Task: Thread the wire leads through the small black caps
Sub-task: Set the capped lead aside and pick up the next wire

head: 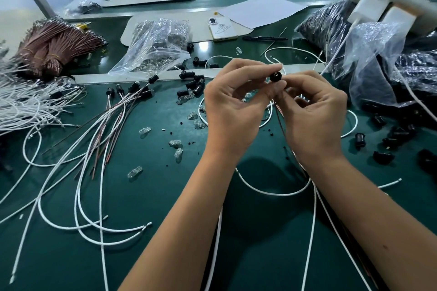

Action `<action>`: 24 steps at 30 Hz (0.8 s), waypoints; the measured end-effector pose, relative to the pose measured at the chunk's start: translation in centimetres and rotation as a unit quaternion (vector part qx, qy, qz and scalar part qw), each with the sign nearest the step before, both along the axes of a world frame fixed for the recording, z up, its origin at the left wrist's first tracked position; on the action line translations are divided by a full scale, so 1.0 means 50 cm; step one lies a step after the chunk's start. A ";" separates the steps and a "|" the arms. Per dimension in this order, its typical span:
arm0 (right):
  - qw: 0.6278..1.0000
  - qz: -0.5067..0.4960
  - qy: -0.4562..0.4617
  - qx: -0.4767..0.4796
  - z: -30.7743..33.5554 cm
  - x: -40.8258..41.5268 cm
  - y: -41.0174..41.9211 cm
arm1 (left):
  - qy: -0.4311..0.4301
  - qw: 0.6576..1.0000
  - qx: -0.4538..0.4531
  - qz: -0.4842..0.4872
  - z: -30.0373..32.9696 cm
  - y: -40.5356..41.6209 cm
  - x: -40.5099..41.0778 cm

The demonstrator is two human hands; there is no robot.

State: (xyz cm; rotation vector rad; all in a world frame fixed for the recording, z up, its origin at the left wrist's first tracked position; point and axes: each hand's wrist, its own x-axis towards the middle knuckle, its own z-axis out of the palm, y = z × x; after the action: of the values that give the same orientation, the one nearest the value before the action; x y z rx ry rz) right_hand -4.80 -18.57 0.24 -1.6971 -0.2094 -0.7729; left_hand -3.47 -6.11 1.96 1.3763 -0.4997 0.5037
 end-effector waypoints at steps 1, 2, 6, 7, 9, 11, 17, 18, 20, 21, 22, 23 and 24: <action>1.000 -0.002 -0.002 -0.002 0.000 0.000 0.000 | -0.001 1.000 0.000 0.000 0.000 0.000 0.000; 1.000 -0.003 -0.003 -0.002 -0.001 0.000 0.000 | -0.002 1.000 0.001 0.001 0.000 0.000 -0.001; 1.000 -0.007 0.001 0.013 -0.005 0.004 -0.003 | -0.008 1.000 0.009 0.001 0.002 0.000 -0.002; 1.000 -0.009 0.003 0.016 -0.006 0.005 -0.005 | -0.009 1.000 0.011 0.001 0.002 -0.001 -0.002; 1.000 -0.012 0.005 0.016 -0.007 0.007 -0.007 | -0.011 1.000 0.013 0.001 0.002 -0.001 -0.003; 1.000 -0.012 0.003 0.016 -0.007 0.008 -0.008 | -0.012 1.000 0.012 0.000 0.003 -0.002 -0.003; 1.000 -0.012 -0.004 0.001 -0.004 0.007 -0.010 | -0.010 1.000 0.008 -0.002 0.003 -0.002 -0.003; 1.000 -0.014 -0.003 -0.002 -0.004 0.008 -0.011 | -0.010 1.000 0.008 -0.002 0.003 -0.002 -0.003; 1.000 -0.018 0.000 -0.007 -0.005 0.009 -0.011 | -0.011 1.000 0.012 -0.003 0.003 -0.002 -0.004; 1.000 -0.018 0.001 -0.008 -0.006 0.010 -0.012 | -0.012 1.000 0.014 -0.003 0.004 -0.001 -0.004; 1.000 -0.018 0.002 -0.009 -0.007 0.010 -0.012 | -0.012 1.000 0.015 -0.003 0.005 -0.001 -0.004; 1.000 -0.019 0.002 -0.011 -0.008 0.011 -0.012 | -0.012 1.000 0.015 -0.003 0.005 -0.001 -0.005; 1.000 -0.020 0.001 -0.014 -0.009 0.010 -0.011 | -0.011 1.000 0.014 -0.003 0.005 -0.001 -0.005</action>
State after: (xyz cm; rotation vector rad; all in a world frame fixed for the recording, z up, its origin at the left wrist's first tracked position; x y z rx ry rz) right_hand -4.28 -19.14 -0.18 -1.7341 -0.1852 -0.8012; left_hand -3.72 -6.14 2.22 1.3974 -0.5311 0.5097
